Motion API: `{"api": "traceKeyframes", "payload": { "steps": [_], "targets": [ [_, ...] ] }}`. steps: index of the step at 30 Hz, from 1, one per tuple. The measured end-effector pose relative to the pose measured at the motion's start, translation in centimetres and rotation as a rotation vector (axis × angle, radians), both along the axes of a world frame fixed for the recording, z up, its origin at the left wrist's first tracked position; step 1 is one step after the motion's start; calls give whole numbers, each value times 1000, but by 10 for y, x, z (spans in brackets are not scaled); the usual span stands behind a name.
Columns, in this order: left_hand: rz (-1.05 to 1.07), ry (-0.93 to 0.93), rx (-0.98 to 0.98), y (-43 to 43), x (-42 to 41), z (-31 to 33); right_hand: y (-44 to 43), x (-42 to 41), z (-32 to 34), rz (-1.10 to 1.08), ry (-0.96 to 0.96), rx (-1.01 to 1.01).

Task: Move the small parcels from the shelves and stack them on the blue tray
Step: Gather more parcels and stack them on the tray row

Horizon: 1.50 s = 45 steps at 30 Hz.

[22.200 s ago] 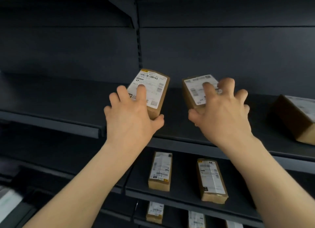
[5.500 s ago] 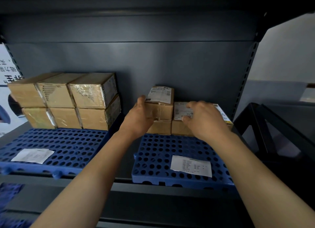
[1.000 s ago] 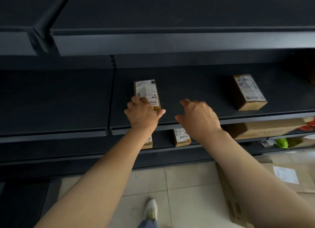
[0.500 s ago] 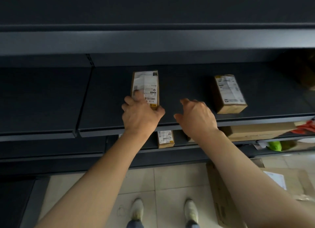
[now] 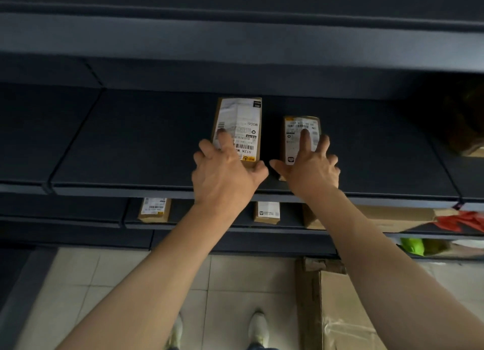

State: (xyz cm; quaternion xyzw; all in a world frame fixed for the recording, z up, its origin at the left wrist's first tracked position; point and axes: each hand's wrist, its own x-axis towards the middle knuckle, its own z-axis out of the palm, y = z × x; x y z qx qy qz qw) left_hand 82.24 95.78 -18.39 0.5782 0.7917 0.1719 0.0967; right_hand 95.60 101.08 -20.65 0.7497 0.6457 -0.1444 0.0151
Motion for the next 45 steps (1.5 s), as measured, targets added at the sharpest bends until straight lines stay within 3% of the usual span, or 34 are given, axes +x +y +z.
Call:
{"api": "traceKeyframes", "payload": {
  "steps": [9,16,21,36,45],
  "targets": [
    [84,64,-18,-15,-7,1,19,1,-15,-82,114,-20],
    [142,35,-23,-48,-31,21,-39,-44,16,158,84,53],
    [278,55,-25,-105,-80,46,-94,-104,48,309,104,100],
    [729,112,148,-319,-270,126,-270,-313,146,653,438,235],
    [998,154,208,-388,-356,164,-316,-429,191,967,546,299]
  ]
}}
